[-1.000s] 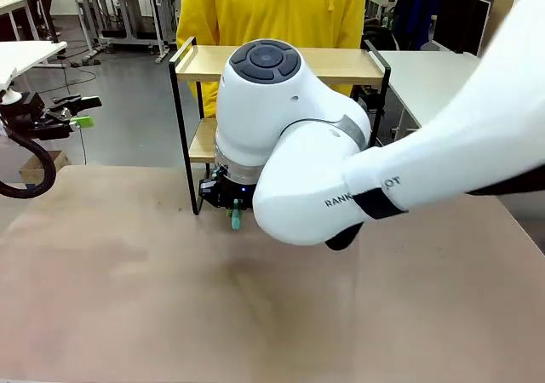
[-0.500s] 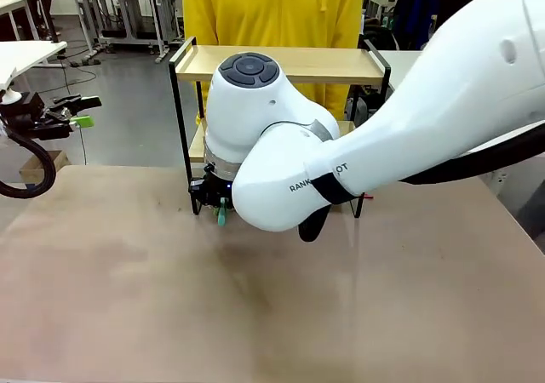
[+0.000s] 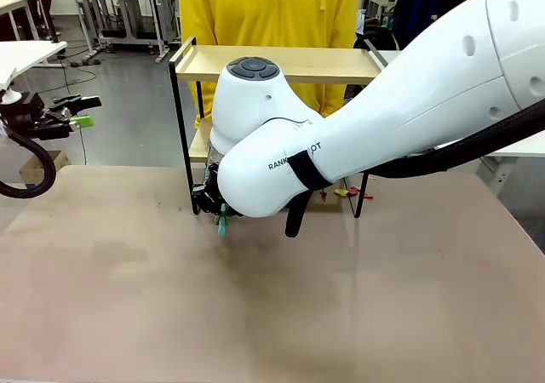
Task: Clean the shelf.
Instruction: Clean the specific section of the Shelf indicated by the human with the Duster.
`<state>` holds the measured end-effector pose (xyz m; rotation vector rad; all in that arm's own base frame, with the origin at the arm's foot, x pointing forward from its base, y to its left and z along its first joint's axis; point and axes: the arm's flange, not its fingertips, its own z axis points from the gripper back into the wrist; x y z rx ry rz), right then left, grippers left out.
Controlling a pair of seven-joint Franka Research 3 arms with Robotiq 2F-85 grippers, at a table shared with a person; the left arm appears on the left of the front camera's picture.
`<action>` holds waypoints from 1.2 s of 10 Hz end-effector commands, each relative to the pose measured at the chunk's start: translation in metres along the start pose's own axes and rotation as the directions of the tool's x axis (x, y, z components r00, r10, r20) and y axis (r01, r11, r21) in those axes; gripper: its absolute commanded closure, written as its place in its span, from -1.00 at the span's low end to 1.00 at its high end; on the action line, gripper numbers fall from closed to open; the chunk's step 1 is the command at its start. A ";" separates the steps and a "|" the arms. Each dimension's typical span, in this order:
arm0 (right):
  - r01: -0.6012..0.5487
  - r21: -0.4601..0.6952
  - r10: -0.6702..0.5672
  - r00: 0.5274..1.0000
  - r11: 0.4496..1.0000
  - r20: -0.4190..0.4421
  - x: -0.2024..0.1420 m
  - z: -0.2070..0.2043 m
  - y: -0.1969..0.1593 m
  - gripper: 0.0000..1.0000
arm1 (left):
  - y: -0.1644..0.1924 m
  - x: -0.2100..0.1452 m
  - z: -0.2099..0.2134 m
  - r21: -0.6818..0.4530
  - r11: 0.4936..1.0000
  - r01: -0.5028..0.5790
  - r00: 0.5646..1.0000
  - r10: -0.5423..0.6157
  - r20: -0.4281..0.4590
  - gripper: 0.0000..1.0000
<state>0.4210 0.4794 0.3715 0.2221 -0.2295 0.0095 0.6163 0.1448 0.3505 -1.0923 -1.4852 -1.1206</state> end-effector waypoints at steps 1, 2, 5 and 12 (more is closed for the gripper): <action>0.017 -0.006 -0.017 0.999 1.000 0.036 -0.004 0.002 -0.001 0.74 | -0.002 0.002 -0.001 0.000 1.000 0.008 1.000 -0.008 -0.003 -1.00; 0.000 0.000 0.000 1.000 1.000 0.000 0.000 0.000 0.000 0.74 | -0.002 0.002 -0.001 0.000 1.000 0.008 1.000 -0.008 -0.003 -1.00; 0.033 -0.061 -0.033 0.999 0.998 0.004 -0.012 0.003 -0.084 0.74 | -0.002 0.002 -0.001 0.000 1.000 0.008 1.000 -0.008 -0.003 -1.00; 0.169 -0.211 -0.164 0.986 0.963 0.040 -0.034 0.059 -0.229 0.74 | -0.002 0.002 -0.001 0.000 1.000 0.008 1.000 -0.008 -0.003 -1.00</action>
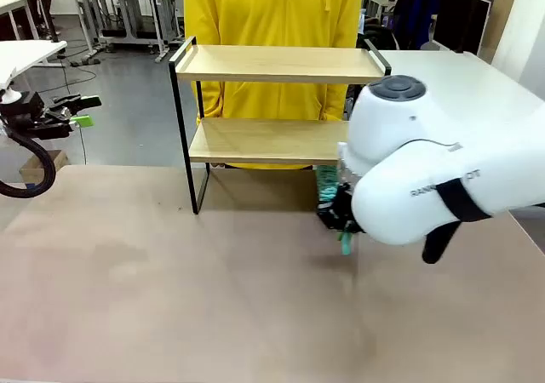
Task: Clean the shelf.
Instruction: Clean the specific section of the Shelf indicated by the human with the Duster.
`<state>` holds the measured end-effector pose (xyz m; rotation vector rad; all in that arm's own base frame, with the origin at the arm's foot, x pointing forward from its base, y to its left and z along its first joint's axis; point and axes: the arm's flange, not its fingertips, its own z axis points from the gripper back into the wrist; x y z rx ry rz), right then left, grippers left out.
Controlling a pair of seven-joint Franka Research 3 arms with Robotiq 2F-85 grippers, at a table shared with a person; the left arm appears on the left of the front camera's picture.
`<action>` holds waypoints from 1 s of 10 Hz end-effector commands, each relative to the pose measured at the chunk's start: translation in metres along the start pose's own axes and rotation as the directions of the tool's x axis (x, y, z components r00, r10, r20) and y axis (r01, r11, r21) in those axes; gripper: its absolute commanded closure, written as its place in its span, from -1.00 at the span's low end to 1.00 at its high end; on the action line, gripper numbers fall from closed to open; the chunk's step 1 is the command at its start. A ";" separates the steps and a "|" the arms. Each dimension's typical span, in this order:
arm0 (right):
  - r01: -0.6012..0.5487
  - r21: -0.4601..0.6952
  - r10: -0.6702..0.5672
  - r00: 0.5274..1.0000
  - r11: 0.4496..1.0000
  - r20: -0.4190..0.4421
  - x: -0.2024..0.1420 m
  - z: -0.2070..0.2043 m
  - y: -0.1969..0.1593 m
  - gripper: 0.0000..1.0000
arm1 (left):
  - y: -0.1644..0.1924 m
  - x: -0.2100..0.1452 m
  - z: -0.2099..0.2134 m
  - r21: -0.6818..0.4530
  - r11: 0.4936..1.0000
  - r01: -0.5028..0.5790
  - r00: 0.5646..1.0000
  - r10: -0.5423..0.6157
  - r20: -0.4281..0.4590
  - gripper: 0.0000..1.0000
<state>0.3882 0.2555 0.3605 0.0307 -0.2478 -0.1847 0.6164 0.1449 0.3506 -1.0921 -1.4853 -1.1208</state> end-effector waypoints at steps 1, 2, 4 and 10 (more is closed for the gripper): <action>-0.011 -0.025 0.011 1.000 1.000 -0.018 0.002 0.011 -0.021 0.74 | -0.002 0.002 -0.001 0.000 1.000 0.008 1.000 -0.008 -0.003 -1.00; -0.036 -0.044 0.036 0.999 0.998 -0.016 0.003 0.007 -0.022 0.74 | -0.002 0.002 -0.001 0.000 1.000 0.008 1.000 -0.008 -0.003 -1.00; -0.125 0.070 0.123 0.992 0.990 0.033 -0.007 0.006 0.003 0.74 | -0.002 0.002 -0.001 0.000 1.000 0.008 1.000 -0.008 -0.003 -1.00; -0.279 -0.058 0.285 0.946 0.959 0.154 -0.013 0.069 -0.048 0.74 | -0.002 0.002 -0.001 0.000 1.000 0.008 1.000 -0.008 -0.003 -1.00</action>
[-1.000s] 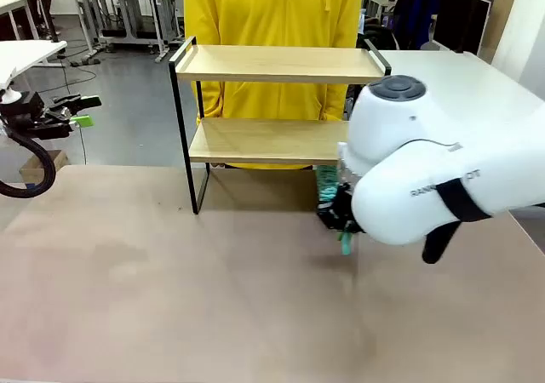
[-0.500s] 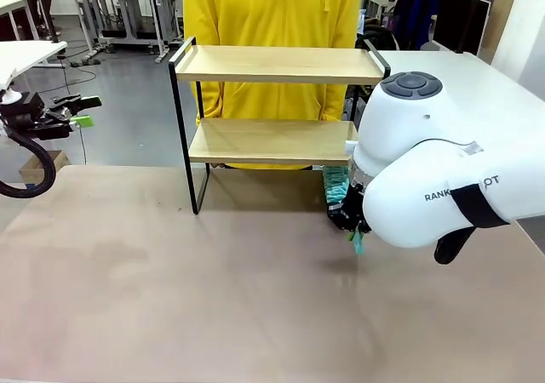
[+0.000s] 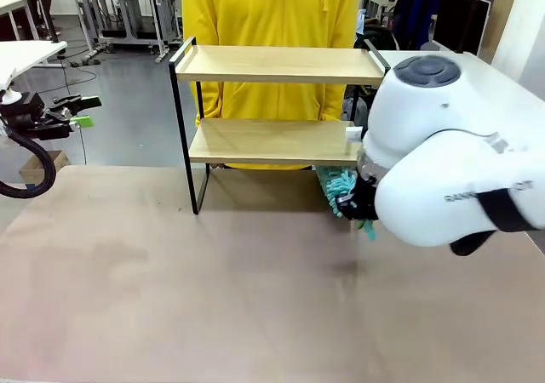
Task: Clean the shelf.
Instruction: Clean the specific section of the Shelf indicated by the human with the Duster.
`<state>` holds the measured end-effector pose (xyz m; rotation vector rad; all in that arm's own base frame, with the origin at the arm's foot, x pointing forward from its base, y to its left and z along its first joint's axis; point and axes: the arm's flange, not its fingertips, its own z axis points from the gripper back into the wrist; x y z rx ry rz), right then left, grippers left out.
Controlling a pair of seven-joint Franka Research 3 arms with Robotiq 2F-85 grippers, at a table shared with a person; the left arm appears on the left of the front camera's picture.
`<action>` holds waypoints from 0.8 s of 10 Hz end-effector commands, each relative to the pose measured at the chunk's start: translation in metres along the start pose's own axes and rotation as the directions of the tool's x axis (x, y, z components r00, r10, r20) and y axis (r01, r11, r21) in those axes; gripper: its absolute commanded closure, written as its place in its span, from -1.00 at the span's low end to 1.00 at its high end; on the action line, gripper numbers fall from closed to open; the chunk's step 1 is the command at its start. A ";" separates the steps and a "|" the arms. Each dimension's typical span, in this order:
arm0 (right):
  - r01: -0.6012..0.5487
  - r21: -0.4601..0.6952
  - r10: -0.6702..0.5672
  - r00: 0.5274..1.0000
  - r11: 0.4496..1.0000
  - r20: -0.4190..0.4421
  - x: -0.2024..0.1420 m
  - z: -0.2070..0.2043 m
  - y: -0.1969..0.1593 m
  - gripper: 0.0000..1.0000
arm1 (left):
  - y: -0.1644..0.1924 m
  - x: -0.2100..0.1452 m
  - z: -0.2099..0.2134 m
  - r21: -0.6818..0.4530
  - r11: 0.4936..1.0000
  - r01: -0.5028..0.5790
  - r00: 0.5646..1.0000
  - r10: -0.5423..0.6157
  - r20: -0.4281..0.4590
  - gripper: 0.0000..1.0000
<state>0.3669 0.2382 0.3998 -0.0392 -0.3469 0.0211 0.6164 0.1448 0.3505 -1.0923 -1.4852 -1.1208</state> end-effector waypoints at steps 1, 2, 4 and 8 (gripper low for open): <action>-0.113 0.002 0.113 0.991 0.994 0.066 -0.011 0.039 -0.041 0.74 | -0.002 0.002 -0.001 0.000 1.000 0.008 1.000 -0.008 -0.003 -1.00; -0.171 0.011 0.171 0.985 0.985 0.003 -0.015 0.054 -0.051 0.74 | -0.002 0.002 -0.001 0.000 1.000 0.008 1.000 -0.008 -0.003 -1.00; -0.292 0.096 0.298 0.953 0.951 -0.056 -0.017 0.074 -0.070 0.74 | -0.002 0.002 -0.001 0.000 1.000 0.008 1.000 -0.008 -0.003 -1.00; -0.540 0.230 0.577 0.803 0.810 -0.148 -0.024 0.136 -0.097 0.74 | -0.002 0.002 -0.001 0.000 1.000 0.008 1.000 -0.008 -0.003 -1.00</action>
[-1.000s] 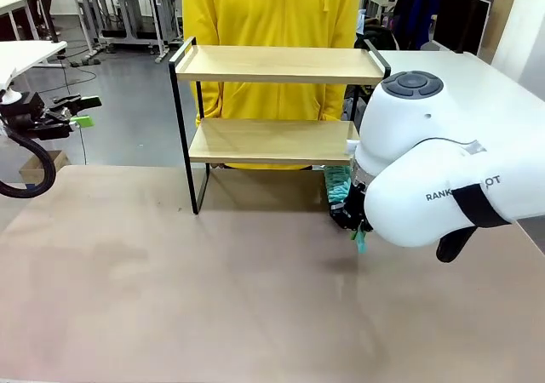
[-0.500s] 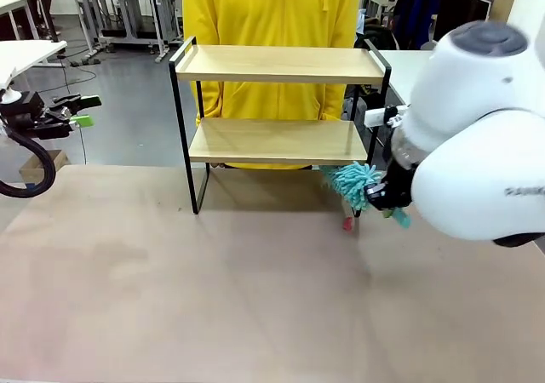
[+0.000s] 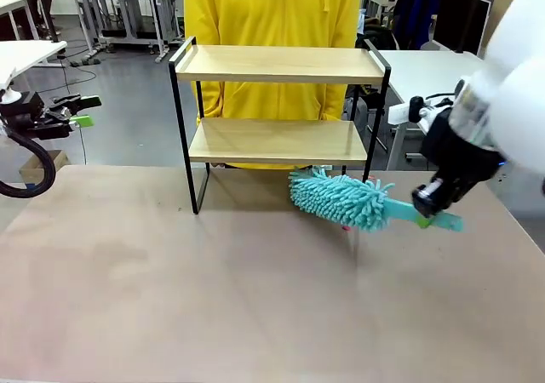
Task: Clean the shelf.
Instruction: Clean the specific section of the Shelf indicated by the human with the Duster.
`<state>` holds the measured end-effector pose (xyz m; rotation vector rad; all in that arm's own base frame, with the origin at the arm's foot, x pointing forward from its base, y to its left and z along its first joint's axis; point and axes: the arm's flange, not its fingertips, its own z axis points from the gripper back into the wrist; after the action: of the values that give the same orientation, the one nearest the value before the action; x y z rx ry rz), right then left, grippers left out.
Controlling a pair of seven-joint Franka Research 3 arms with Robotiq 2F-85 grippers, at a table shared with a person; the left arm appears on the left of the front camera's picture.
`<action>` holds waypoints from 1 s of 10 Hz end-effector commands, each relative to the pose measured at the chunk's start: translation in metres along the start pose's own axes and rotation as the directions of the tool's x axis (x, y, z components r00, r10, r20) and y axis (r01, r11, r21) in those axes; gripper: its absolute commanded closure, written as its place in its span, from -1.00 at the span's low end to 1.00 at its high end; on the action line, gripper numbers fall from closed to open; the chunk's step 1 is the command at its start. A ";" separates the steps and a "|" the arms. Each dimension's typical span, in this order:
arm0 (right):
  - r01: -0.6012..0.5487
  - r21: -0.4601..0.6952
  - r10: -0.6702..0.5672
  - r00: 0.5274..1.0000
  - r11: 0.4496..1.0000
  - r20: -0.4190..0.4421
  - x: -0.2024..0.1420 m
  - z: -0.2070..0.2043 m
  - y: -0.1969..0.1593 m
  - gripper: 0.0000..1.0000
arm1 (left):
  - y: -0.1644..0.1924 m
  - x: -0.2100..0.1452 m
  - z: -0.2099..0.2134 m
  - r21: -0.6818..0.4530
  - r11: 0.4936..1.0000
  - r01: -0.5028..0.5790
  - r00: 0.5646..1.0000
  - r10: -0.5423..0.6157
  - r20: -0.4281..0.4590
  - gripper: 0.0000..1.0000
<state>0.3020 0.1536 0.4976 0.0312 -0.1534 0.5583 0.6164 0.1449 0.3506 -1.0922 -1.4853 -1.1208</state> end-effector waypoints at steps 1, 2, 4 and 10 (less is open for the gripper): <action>-0.146 0.059 0.152 0.981 0.987 -0.118 -0.004 0.044 -0.006 0.74 | -0.002 0.002 -0.001 0.000 1.000 0.008 1.000 -0.008 -0.003 -1.00; -0.206 0.061 0.213 0.963 0.977 -0.163 -0.005 0.064 -0.006 0.74 | -0.002 0.002 -0.001 0.000 1.000 0.008 1.000 -0.008 -0.003 -1.00; -0.350 0.062 0.354 0.904 0.935 -0.242 -0.014 0.107 -0.006 0.74 | -0.002 0.002 -0.001 0.000 1.000 0.008 1.000 -0.008 -0.003 -1.00; -0.524 0.053 0.502 0.775 0.850 -0.385 -0.032 0.142 -0.005 0.74 | -0.002 0.002 -0.001 0.000 1.000 0.008 1.000 -0.008 -0.003 -1.00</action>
<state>0.2589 0.1236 0.6354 -0.2402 0.2262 1.1829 0.6164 0.1448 0.3506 -1.0922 -1.4853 -1.1209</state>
